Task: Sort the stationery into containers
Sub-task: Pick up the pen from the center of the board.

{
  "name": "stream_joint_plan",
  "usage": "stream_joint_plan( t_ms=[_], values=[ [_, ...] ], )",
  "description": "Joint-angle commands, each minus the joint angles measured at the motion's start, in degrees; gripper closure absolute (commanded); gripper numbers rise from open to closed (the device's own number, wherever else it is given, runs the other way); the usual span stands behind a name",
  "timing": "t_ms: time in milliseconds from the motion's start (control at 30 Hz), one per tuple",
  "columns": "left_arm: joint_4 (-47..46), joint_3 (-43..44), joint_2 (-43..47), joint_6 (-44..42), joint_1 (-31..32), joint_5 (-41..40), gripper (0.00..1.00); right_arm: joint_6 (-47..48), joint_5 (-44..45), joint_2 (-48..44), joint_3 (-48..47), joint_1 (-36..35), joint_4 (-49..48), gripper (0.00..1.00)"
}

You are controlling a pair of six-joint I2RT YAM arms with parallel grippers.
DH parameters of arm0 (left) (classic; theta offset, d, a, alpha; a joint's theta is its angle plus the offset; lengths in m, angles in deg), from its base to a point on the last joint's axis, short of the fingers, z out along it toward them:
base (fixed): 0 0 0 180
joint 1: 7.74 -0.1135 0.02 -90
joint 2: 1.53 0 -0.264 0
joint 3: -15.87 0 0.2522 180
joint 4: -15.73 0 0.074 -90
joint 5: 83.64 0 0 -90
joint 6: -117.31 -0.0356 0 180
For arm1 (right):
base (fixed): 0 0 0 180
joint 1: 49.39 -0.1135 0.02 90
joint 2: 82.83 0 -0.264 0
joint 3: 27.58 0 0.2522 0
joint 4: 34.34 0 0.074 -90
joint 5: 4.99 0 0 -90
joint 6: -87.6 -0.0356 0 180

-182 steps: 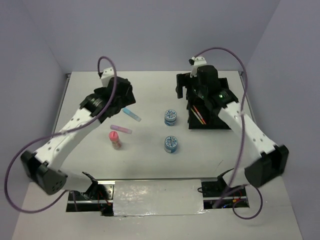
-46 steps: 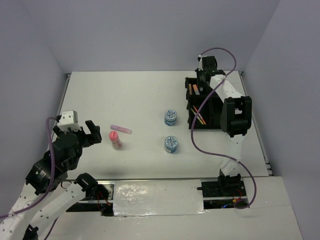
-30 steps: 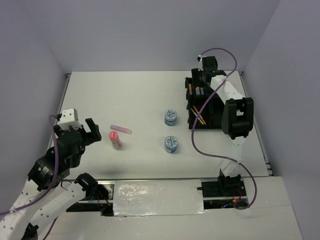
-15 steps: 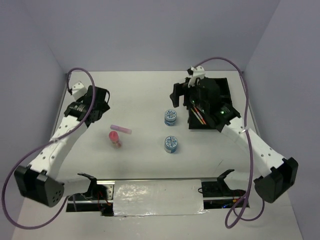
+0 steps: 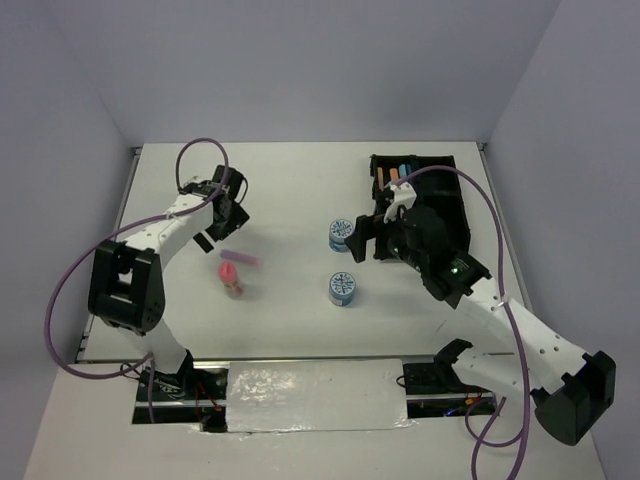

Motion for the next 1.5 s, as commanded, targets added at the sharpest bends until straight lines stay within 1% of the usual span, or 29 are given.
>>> stream_joint_plan(
  t_ms=[0, 67, 200, 233, 300, 333, 400, 433, 500, 533, 567, 600, 633, 667, 700, 800, 833, 933, 1000, 1067, 1100, 1133, 1167, 1233, 1333, 1400, 1467],
  values=[
    [-3.01, -0.96, -4.50, 2.43, -0.39, 3.78, 0.02, -0.98, -1.32, -3.99, 1.05, -0.79, -3.38, 0.00],
    [-4.67, -1.14, -7.66, 1.65, -0.39, 5.18, 0.06, -1.07, -1.32, -4.88, 1.58, -0.79, -3.12, 0.00],
    [-5.12, -3.15, -10.22, 2.70, -0.30, 6.16, 0.07, -0.98, -1.67, -6.72, 2.46, -1.14, -2.68, 0.01],
    [-5.38, -3.77, -10.22, 2.87, -0.30, 6.07, 0.11, -1.07, -1.67, -6.90, 2.72, -1.14, -2.77, 0.01],
    [-6.26, -5.52, -9.79, 3.22, -0.30, 5.81, 0.16, -0.99, -1.67, -7.17, 2.99, -1.40, -2.94, 0.01],
    [-6.70, -5.97, -9.78, 3.23, -0.30, 5.89, 0.20, -1.07, -1.67, -7.25, 2.90, -1.49, -3.03, 0.01],
    [-7.66, -6.85, -10.22, 3.14, -0.30, 5.89, 0.25, -1.07, -2.99, -7.25, 2.90, -1.67, -3.47, 0.01],
    [-7.76, -6.94, -11.18, 3.05, -0.30, 6.24, 0.31, -1.16, -2.99, -7.34, 2.90, -1.67, -3.56, 0.02],
    [-8.46, -7.12, -12.24, 2.61, -0.30, 6.86, 0.37, -1.07, -3.08, -7.43, 2.81, -1.76, -3.82, 0.02],
    [-8.55, -7.12, -13.03, 2.61, -0.30, 7.47, 0.45, -0.99, -3.08, -7.43, 2.73, -1.84, -3.82, 0.02],
    [-9.07, -7.38, -13.21, 2.52, -0.22, 7.74, 0.60, -0.90, -3.25, -7.26, 2.55, -1.84, -3.65, 0.02],
    [-9.51, -7.47, -13.12, 2.52, -0.30, 7.74, 0.60, -0.81, -3.34, -7.17, 2.55, -1.84, -3.65, 0.02],
    [-9.86, -7.47, -12.95, 2.44, -0.22, 8.17, 0.77, -0.90, -3.51, -6.90, 2.81, -1.93, -3.82, 0.02],
    [-10.30, -6.95, -12.69, 1.65, -0.30, 8.35, 0.85, -0.98, -4.30, -6.81, 3.07, -2.02, -4.34, 0.02],
    [-10.74, -6.25, -12.42, 1.04, -0.30, 8.44, 1.00, -0.98, -5.00, -6.55, 3.42, -1.84, -5.48, 0.01],
    [-13.19, -2.29, -10.93, -2.91, -0.30, 9.84, 1.00, -2.82, -9.13, -5.59, 6.49, -2.02, -10.31, 0.00],
    [-15.82, -1.59, -10.14, -5.54, -0.30, 11.41, 1.00, -3.53, -10.27, -4.97, 7.55, -1.93, -12.33, 0.00],
    [-19.53, 1.40, -6.28, -10.30, 0.57, 13.01, 1.00, -6.43, -12.74, -2.43, 9.49, -1.93, -17.69, 0.00],
    [-21.46, 2.11, -2.50, -13.45, 1.71, 13.27, 1.00, -8.62, -14.67, 0.29, 10.02, -1.93, -21.04, 0.00],
    [-24.18, 2.55, 1.00, -15.40, 2.68, 15.29, 1.00, -10.64, -15.99, 1.97, 10.63, -2.19, -25.25, 0.00],
    [-25.67, 2.46, 2.25, -16.97, 3.03, 16.08, 1.00, -11.52, -17.04, 3.37, 11.07, -2.28, -27.44, 0.00],
    [-26.21, 2.37, 3.39, -17.60, 3.38, 17.13, 1.00, -12.31, -17.92, 4.08, 11.60, -2.28, -32.68, 0.00],
    [-26.82, 2.03, 5.84, -18.13, 4.17, 19.58, 1.00, -13.71, -18.71, 4.78, 11.78, -2.37, -34.56, 0.00],
    [-27.97, 0.45, 8.40, -19.01, 5.49, 21.27, 1.00, -14.52, -20.21, 7.94, 10.38, -2.55, -37.47, 0.00],
    [-31.47, -2.53, 14.63, -19.01, 8.30, 23.12, 1.00, -16.01, -20.66, 12.95, 6.51, -3.25, -39.14, 0.02],
    [-32.80, -4.64, 17.71, -18.75, 10.32, 24.70, 1.00, -16.98, -21.53, 16.12, 4.58, -3.69, -41.25, 0.05],
    [-33.42, -5.36, 19.48, -18.40, 12.34, 24.44, 1.00, -17.94, -21.97, 18.48, 3.26, -4.39, -42.31, 0.07]
  ],
)
